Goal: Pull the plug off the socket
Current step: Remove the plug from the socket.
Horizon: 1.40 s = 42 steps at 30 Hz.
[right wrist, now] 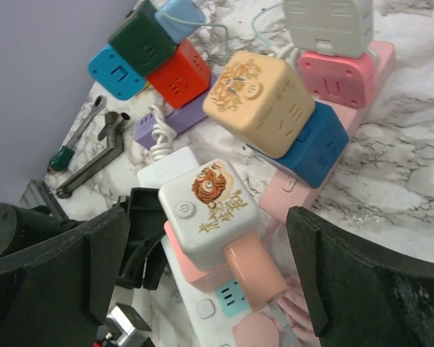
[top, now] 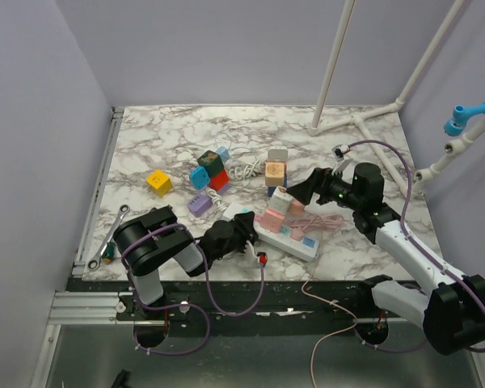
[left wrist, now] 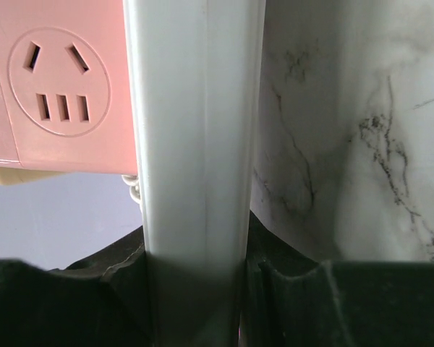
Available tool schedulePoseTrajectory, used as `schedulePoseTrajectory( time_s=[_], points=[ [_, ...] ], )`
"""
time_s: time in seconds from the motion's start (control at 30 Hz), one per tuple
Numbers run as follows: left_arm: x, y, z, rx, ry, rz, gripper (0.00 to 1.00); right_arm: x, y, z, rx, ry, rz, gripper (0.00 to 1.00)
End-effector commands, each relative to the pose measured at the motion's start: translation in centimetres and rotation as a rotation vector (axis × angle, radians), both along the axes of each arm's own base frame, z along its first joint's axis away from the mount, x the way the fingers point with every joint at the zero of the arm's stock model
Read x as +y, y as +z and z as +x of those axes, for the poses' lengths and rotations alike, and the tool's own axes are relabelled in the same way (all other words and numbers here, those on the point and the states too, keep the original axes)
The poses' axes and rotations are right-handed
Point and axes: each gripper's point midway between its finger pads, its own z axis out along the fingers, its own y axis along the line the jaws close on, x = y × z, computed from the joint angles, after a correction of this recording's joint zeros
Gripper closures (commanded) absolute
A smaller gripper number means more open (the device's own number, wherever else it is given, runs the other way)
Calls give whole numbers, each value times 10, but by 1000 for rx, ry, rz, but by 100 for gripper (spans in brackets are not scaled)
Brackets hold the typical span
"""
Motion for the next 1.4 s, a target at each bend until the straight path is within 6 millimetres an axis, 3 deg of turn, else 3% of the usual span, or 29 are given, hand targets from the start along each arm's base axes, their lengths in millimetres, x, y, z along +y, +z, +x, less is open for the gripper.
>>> schedulePoseTrajectory(
  time_s=[0.0, 0.13, 0.4, 0.77, 1.03, 1.2, 1.37],
  points=[
    [-8, 98, 31, -258, 71, -258, 100, 13, 19, -20, -64, 127, 52, 0],
    [-4, 103, 26, -265, 64, -273, 100, 19, 20, -31, -89, 163, 28, 0],
    [0, 117, 19, -347, 37, -291, 100, 25, -12, -25, -36, 144, -101, 0],
    [-2, 119, 6, -390, -36, -289, 100, 49, -19, -29, -119, 243, -222, 0],
    [-4, 119, 0, -397, -66, -286, 100, 53, -23, -31, -156, 319, -272, 0],
    [-5, 120, 1, -405, -72, -283, 100, 64, -30, -34, -123, 371, -226, 0],
    [-5, 119, -1, -407, -84, -275, 100, 70, -30, -42, -118, 418, -189, 10]
  ],
)
